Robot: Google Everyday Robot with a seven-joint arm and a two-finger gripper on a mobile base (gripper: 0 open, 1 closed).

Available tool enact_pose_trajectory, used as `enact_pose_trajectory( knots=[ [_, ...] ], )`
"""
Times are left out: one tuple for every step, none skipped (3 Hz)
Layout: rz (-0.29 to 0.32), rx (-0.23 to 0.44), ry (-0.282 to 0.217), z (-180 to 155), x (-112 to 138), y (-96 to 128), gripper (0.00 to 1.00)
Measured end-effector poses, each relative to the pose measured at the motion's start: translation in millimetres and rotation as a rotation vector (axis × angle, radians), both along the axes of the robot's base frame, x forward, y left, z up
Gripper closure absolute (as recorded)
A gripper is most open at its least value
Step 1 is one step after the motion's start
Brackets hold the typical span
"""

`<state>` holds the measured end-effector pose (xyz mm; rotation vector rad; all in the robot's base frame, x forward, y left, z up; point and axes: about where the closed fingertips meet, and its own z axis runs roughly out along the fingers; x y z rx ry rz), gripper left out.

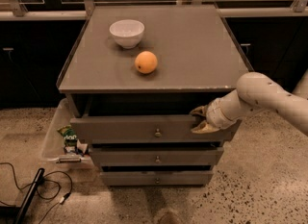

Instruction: Open top drawer

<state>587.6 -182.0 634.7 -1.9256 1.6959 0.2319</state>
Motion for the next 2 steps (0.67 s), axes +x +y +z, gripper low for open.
enact_pose_trajectory(
  knots=[
    [0.0, 0.0, 0.0, 0.0, 0.0, 0.0, 0.81],
    [0.0, 0.0, 0.0, 0.0, 0.0, 0.0, 0.58]
  ],
)
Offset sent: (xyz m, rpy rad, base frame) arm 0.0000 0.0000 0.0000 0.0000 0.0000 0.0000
